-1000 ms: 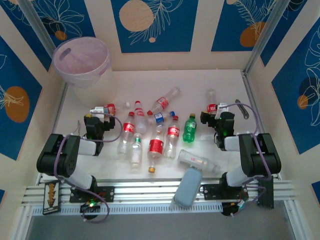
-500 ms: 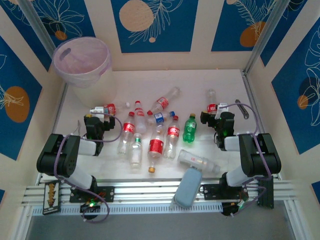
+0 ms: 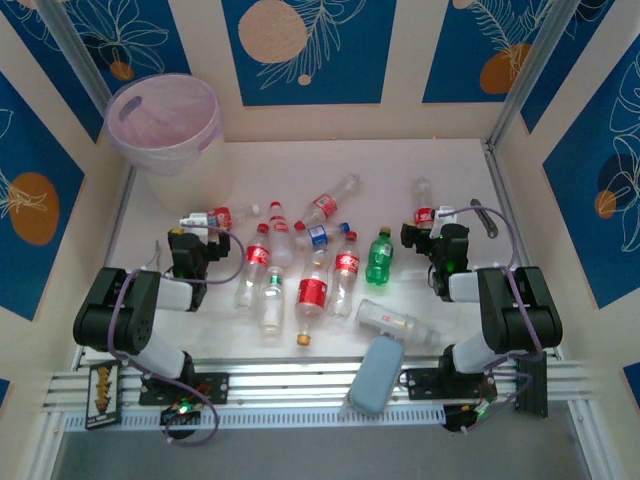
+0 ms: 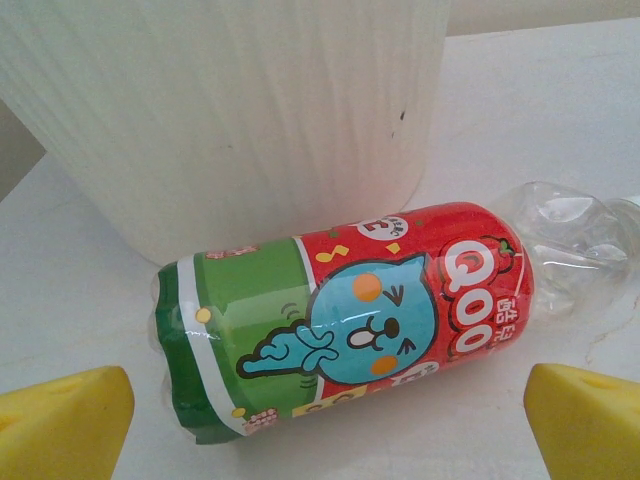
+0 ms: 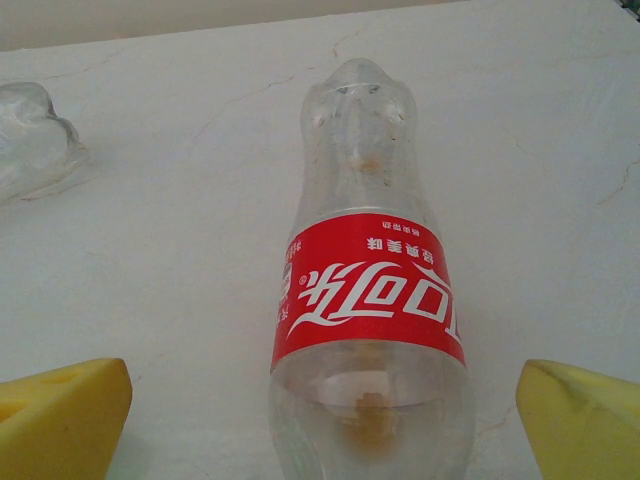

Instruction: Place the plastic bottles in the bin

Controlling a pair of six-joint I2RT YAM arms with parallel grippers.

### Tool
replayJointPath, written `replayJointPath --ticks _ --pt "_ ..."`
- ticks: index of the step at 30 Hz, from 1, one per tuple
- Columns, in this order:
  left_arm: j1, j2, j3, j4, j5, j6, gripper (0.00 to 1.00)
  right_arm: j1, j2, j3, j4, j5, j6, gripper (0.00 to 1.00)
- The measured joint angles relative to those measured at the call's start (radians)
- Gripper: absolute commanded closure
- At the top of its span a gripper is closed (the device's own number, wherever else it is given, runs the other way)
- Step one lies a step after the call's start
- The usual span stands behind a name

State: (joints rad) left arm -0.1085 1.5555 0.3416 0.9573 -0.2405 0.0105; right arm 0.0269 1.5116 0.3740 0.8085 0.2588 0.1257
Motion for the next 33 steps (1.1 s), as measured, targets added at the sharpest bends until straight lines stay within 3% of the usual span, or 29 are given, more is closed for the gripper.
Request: replayJointPath --ticks 8,13,18,23,27,33 --pt "0.000 -0.013 -0.008 0.004 -0.004 0.000 0.00 -0.005 -0.002 0.002 -0.009 -0.002 0.008 0.01" --pt "-0.018 -0.220 -0.032 -0.116 -0.042 0.015 0.00 -0.006 -0.063 0.075 -0.189 0.004 0.023 0.01" --pt "-0.036 -0.512 0.033 -0.407 -0.102 -0.027 0.00 0.002 -0.201 0.329 -0.603 0.004 0.098 0.01" --pt "-0.040 -0.660 0.177 -0.802 -0.086 -0.159 0.00 0.003 -0.250 0.533 -0.967 0.001 0.184 0.00" --pt "-0.053 -0.686 0.276 -1.070 -0.008 -0.251 0.00 -0.005 -0.176 0.656 -1.239 -0.004 0.208 0.04" --pt "-0.085 -0.683 0.377 -1.346 0.196 -0.350 0.00 -0.030 0.010 0.748 -1.448 -0.028 0.193 0.10"
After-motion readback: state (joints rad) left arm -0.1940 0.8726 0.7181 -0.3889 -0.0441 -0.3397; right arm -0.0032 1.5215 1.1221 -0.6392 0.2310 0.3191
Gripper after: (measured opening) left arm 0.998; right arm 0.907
